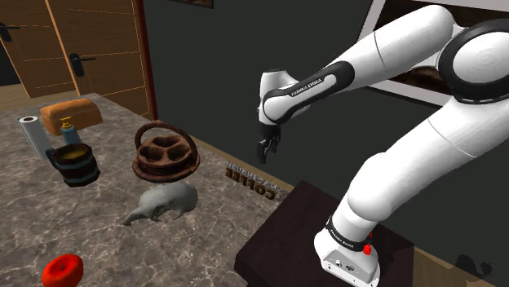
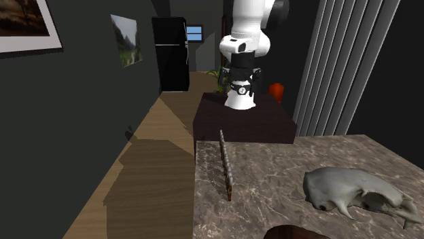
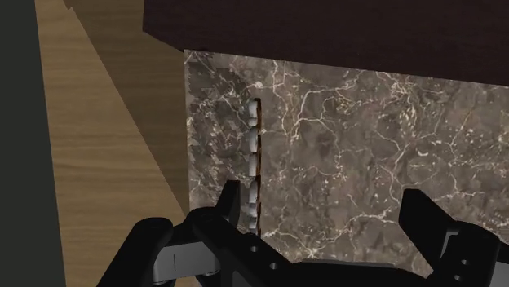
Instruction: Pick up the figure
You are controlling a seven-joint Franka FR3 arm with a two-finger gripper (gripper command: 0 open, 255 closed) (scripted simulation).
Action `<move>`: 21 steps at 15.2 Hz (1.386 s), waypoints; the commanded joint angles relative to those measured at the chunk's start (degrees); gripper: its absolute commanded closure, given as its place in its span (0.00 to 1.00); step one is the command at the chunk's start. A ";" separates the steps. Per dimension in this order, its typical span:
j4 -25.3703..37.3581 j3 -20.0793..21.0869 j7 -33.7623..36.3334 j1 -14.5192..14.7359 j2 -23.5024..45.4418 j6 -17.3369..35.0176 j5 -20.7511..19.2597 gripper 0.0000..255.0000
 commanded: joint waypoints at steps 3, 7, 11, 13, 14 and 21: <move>1.16 -1.10 -1.58 -0.49 9.27 8.85 -0.14 0.00; 3.86 -2.01 -3.61 -0.98 19.25 16.69 0.45 0.00; 7.95 -2.27 -6.06 -1.75 29.35 23.22 1.88 0.00; 10.47 -2.07 -7.32 -2.36 34.34 25.93 2.73 0.00; 11.30 -1.94 -7.68 -2.61 35.85 26.68 2.97 0.00; 12.49 -1.49 -7.88 -2.95 41.85 31.50 3.46 0.00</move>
